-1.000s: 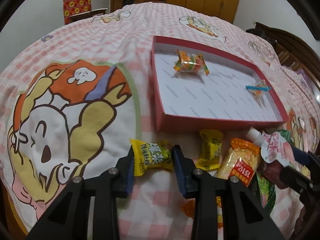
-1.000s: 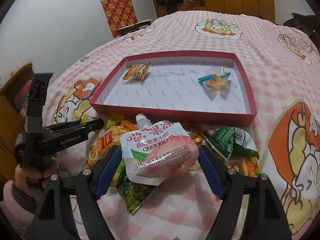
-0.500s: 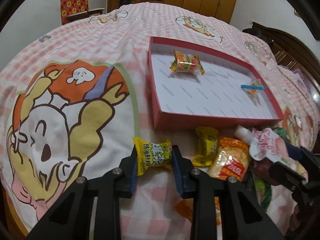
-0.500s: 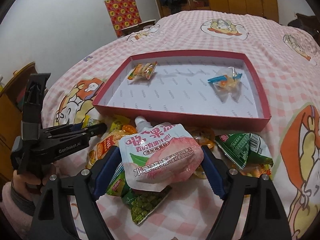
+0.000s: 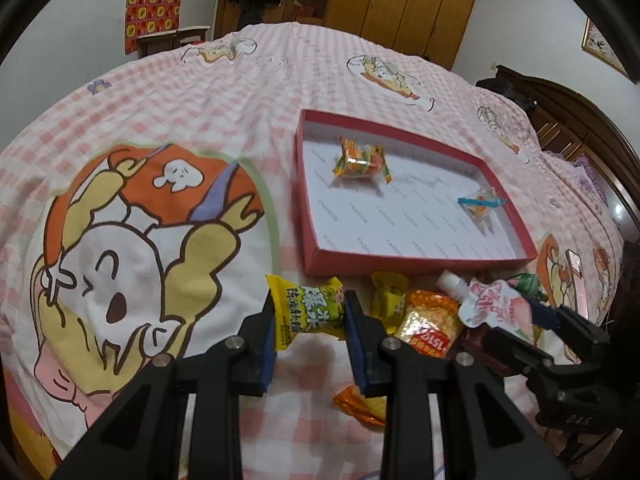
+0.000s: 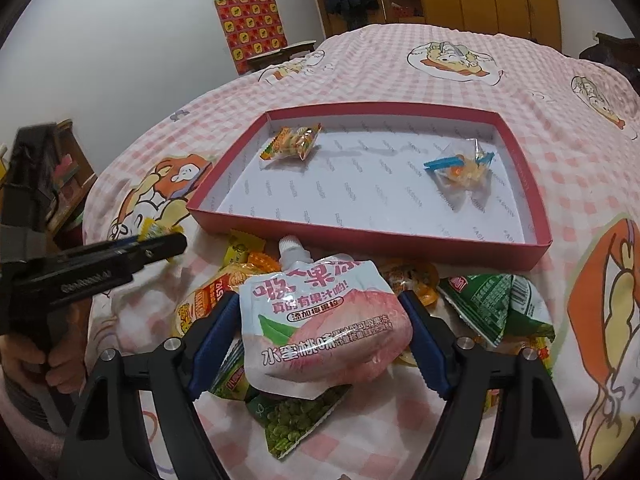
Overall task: Organize snacks
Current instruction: 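Carry the snack pack and juice pouch into the box and open both tools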
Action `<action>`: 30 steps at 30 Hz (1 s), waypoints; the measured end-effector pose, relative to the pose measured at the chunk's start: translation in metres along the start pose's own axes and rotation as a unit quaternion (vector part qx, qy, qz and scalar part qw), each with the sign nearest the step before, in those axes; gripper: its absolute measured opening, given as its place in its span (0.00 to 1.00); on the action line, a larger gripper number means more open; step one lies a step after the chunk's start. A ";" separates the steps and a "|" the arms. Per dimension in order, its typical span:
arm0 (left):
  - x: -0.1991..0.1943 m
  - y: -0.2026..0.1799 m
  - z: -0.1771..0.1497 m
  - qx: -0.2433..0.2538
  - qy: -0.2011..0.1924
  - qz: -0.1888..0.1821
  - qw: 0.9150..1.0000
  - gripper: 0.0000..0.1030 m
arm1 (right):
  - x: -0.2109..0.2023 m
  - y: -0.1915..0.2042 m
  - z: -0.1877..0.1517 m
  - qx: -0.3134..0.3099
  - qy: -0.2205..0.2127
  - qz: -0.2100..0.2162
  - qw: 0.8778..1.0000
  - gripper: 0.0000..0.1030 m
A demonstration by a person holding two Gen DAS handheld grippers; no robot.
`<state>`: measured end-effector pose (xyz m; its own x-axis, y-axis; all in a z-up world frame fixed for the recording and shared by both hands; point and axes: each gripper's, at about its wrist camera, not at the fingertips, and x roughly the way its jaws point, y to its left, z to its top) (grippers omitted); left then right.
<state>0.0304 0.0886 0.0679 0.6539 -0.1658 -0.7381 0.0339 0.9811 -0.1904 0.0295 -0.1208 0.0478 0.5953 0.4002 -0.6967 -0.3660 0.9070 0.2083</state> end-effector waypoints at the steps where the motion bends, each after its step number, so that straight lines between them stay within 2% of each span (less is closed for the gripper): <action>1: -0.001 -0.001 0.001 0.002 -0.002 -0.001 1.000 0.30 | -0.001 -0.001 0.000 0.004 0.000 0.003 1.000 0.77; 9: -0.010 -0.010 0.003 0.008 -0.010 -0.005 1.000 0.30 | -0.009 -0.008 -0.006 0.025 0.003 0.026 0.999 0.72; 30: -0.016 -0.038 0.027 0.048 -0.025 -0.013 0.998 0.30 | -0.051 -0.006 -0.003 0.014 -0.036 0.043 0.998 0.71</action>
<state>0.0389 0.0566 0.1041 0.6885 -0.1889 -0.7002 0.1218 0.9819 -0.1452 -0.0008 -0.1474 0.0798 0.6128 0.4844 -0.6244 -0.3985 0.8717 0.2852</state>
